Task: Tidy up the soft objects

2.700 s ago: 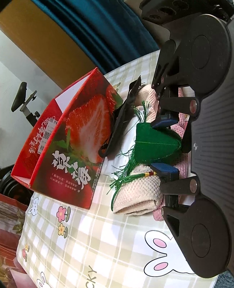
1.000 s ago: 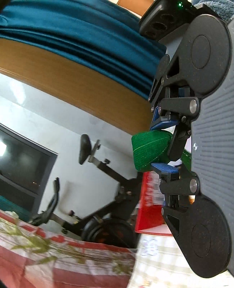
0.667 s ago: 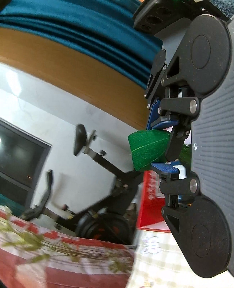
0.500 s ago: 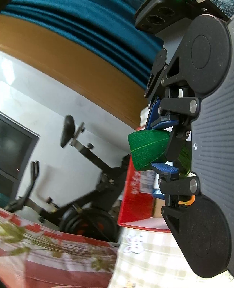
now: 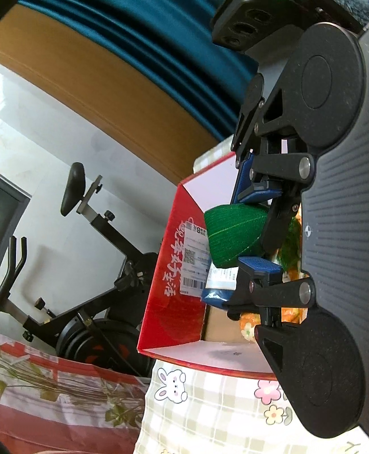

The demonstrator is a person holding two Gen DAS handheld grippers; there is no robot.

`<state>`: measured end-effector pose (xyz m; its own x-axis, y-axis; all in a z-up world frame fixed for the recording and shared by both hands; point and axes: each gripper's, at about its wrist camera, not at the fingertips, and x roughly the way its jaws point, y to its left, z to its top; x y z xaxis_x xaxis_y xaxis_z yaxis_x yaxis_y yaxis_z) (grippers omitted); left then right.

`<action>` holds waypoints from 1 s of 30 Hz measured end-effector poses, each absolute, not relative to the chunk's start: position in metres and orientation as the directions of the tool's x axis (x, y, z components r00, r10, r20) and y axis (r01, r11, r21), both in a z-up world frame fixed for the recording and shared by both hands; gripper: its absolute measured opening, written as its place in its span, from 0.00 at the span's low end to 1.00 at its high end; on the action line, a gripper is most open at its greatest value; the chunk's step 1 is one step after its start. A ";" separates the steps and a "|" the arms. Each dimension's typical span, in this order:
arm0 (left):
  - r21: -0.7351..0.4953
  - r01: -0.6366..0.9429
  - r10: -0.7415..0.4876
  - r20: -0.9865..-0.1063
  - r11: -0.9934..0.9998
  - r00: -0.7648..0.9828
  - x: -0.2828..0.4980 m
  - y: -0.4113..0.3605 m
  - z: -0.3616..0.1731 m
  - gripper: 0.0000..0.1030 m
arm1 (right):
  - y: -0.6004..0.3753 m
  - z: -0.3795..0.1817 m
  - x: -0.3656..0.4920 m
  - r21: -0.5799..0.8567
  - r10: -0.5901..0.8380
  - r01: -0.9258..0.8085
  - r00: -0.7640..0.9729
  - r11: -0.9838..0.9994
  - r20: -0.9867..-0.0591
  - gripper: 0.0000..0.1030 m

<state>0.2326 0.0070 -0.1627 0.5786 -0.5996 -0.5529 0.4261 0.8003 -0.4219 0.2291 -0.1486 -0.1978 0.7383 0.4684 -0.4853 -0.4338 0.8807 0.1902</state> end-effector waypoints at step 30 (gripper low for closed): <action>-0.398 0.424 -0.579 -0.620 0.813 0.529 0.159 0.023 -0.198 0.41 | -0.199 -0.210 0.116 0.211 0.398 -0.340 0.820 0.917 -0.410 0.52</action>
<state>0.1594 0.0226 -0.1983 0.5292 -0.5793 -0.6199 0.4238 0.8135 -0.3983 0.1160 -0.1991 -0.2100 0.8203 0.3984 -0.4104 -0.3396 0.9166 0.2110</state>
